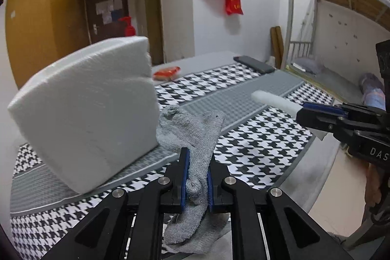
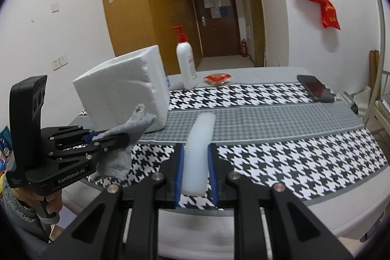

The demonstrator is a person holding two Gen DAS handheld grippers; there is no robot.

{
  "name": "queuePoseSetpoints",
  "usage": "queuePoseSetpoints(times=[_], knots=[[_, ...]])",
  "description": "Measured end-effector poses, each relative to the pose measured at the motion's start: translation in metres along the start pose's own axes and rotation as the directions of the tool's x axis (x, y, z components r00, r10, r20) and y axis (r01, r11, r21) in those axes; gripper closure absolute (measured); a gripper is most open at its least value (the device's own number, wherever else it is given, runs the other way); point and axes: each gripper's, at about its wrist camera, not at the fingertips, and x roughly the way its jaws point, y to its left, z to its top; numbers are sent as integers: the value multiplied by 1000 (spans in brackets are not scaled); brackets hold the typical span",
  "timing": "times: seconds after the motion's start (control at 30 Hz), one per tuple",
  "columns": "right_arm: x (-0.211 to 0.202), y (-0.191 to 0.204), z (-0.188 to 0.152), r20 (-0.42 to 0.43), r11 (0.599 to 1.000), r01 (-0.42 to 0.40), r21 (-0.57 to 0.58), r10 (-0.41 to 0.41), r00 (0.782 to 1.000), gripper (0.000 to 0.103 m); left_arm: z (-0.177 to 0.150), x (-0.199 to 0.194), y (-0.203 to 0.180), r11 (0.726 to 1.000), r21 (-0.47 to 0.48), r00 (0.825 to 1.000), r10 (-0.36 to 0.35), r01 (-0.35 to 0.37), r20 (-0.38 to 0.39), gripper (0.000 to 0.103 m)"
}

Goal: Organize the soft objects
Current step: 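Lift the grey sock with the left gripper toward the foam box, then carry the foam roll over the foam box with the right gripper and open it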

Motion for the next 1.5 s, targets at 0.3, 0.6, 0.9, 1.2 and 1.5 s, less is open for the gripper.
queuePoseSetpoints(times=[0.3,0.6,0.9,1.2,1.5], knots=[[3,15,9,11,997,-57,-51,58,998,80,5,-20,15,996,-48,996,77,-75,44,90],[7,32,19,13,986,-122,-110,124,992,80,4,-37,26,985,-98,986,148,-140,78,90],[15,52,26,-3,968,-190,-165,192,981,80,2,-56,42,966,-162,970,221,-202,106,90],[23,72,35,-16,942,-251,-222,254,967,80,0,-75,58,942,-225,950,283,-249,133,90],[26,84,45,-7,922,-291,-255,299,954,80,1,-98,68,916,-279,923,344,-288,175,90]])
